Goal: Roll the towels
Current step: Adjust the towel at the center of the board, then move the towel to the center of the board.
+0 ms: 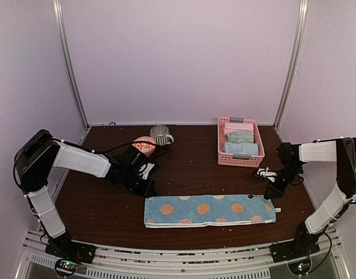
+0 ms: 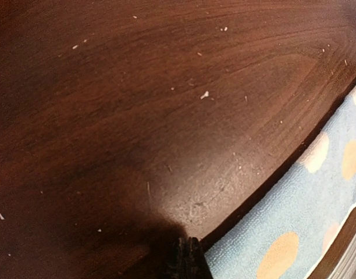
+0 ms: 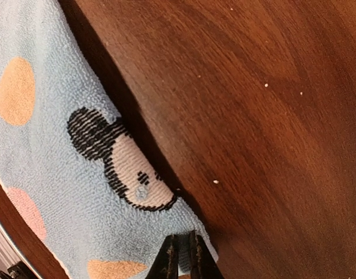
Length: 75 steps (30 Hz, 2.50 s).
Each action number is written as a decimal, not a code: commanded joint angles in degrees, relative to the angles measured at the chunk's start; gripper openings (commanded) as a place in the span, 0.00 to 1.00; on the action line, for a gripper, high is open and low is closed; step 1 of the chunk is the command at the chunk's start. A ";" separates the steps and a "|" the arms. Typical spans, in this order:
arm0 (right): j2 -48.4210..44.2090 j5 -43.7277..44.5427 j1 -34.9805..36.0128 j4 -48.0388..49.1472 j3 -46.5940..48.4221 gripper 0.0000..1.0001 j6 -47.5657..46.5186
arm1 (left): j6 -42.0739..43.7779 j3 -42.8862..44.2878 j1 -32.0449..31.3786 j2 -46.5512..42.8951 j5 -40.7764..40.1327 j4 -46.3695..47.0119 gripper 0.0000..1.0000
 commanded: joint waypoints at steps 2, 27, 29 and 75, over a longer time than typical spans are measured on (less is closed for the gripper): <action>0.42 9.42 2.16 9.92 -3.95 0.09 5.15 | -0.38 -2.68 -0.34 0.77 -5.95 -2.57 0.00; -13.56 2.05 -3.26 9.72 10.24 0.99 24.03 | 4.32 1.37 -2.86 -19.82 -16.96 1.24 0.14; -10.79 -2.56 -3.41 4.11 11.43 1.00 19.95 | 4.00 0.61 -2.87 -19.78 -12.08 3.28 0.00; 9.80 3.10 -3.86 -4.50 15.77 0.38 23.76 | 3.75 -0.32 -5.59 -8.13 -5.93 0.10 0.13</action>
